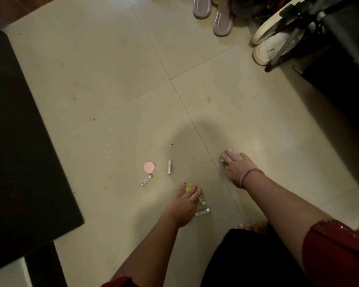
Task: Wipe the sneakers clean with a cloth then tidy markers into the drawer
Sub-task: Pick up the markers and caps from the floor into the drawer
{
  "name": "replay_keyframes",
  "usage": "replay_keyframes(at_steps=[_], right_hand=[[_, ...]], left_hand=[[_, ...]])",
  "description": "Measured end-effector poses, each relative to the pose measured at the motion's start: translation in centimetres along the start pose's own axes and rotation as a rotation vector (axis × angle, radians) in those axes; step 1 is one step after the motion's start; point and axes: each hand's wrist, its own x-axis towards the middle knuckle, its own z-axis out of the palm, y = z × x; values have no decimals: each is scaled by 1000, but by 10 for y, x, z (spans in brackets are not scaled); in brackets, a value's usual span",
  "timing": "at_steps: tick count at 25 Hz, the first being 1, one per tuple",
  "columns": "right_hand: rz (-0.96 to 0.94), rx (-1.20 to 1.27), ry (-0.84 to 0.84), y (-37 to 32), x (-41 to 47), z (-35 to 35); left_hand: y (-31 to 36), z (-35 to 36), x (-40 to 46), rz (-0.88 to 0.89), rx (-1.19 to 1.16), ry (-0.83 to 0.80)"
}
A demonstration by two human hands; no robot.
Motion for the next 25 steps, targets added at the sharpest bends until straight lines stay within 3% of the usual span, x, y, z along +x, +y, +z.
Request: replay_keyframes(at_steps=[3,6,10,13,19,21,25], right_hand=[[23,7,22,-5,-10,13],[17,211,80,-8,-26,27],[72,626,165,5,-51,40],[77,683,240,10,-69,49],[284,1005,293,9,-84,68],[365,1223,276,4,-87,74],[452,2028,58,-3,-95,59]], left_hand=[[3,4,5,8,-30,62],[11,1,10,-50,-129,147],[27,1,9,-166,-299,17],[42,3,5,-353,-416,-78],[59,0,19,-415,-568,-35],[62,-2,22,-429,-645,-40],[67,-16,19,-520,-918,-23]])
